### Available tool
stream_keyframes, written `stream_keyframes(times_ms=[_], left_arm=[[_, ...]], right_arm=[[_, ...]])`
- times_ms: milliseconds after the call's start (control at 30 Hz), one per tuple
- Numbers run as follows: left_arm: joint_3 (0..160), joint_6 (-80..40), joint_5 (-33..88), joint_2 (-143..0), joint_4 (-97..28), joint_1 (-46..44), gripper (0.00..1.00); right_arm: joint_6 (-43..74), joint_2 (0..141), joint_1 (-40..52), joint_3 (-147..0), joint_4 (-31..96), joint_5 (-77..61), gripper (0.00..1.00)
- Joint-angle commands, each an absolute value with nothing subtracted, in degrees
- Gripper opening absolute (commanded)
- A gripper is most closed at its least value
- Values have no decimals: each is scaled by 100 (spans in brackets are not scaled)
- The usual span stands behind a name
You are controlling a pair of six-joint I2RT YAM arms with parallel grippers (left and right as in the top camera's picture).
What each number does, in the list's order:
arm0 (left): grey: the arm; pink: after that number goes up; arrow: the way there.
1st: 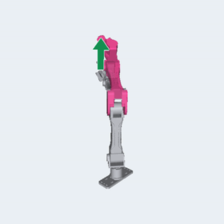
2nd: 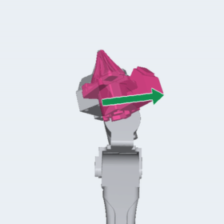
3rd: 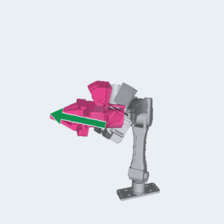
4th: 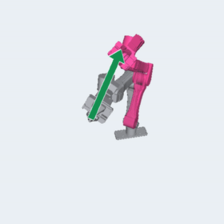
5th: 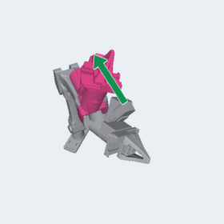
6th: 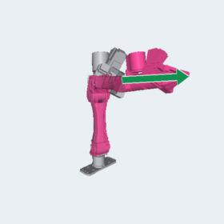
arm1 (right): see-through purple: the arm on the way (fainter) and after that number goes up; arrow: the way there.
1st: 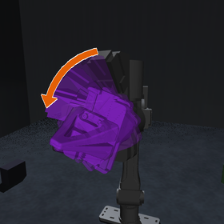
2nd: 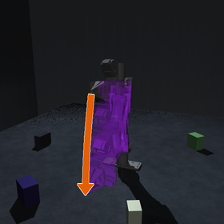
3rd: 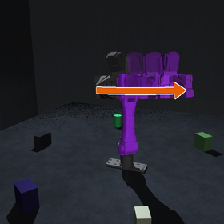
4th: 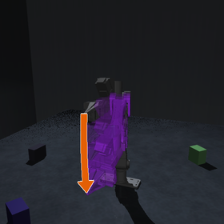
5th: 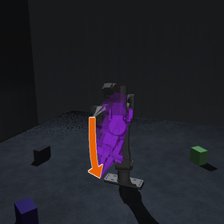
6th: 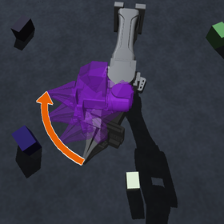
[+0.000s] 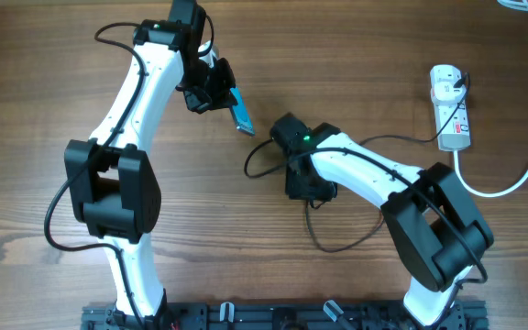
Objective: Plug charger to phone and switch on socket
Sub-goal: 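Close the right gripper on the USB-C connector and lift it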
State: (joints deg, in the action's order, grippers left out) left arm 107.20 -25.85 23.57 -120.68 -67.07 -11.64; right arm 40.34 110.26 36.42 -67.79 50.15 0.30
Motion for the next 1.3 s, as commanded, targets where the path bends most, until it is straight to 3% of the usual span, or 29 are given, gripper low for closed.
stream_keyframes(times_ms=[0,300,433,1167,1267], left_arm=[[10768,-2617,2373,-11852,-6696,-1173,4],[10768,-2617,2375,-11852,-6696,-1173,4],[10768,-2617,2373,-11852,-6711,-1173,4],[10768,-2617,2373,-11852,-6713,-1173,4],[10768,-2617,2375,-11852,-6716,-1173,4]], right_arm=[[4045,11316,3579,-6705,5024,143,32],[3981,11316,3579,-6705,5041,99,26],[3900,11316,3577,-6705,5035,16,19],[3898,11316,3575,-6705,5039,1,11],[3896,11316,3575,-6705,5037,-3,4]])
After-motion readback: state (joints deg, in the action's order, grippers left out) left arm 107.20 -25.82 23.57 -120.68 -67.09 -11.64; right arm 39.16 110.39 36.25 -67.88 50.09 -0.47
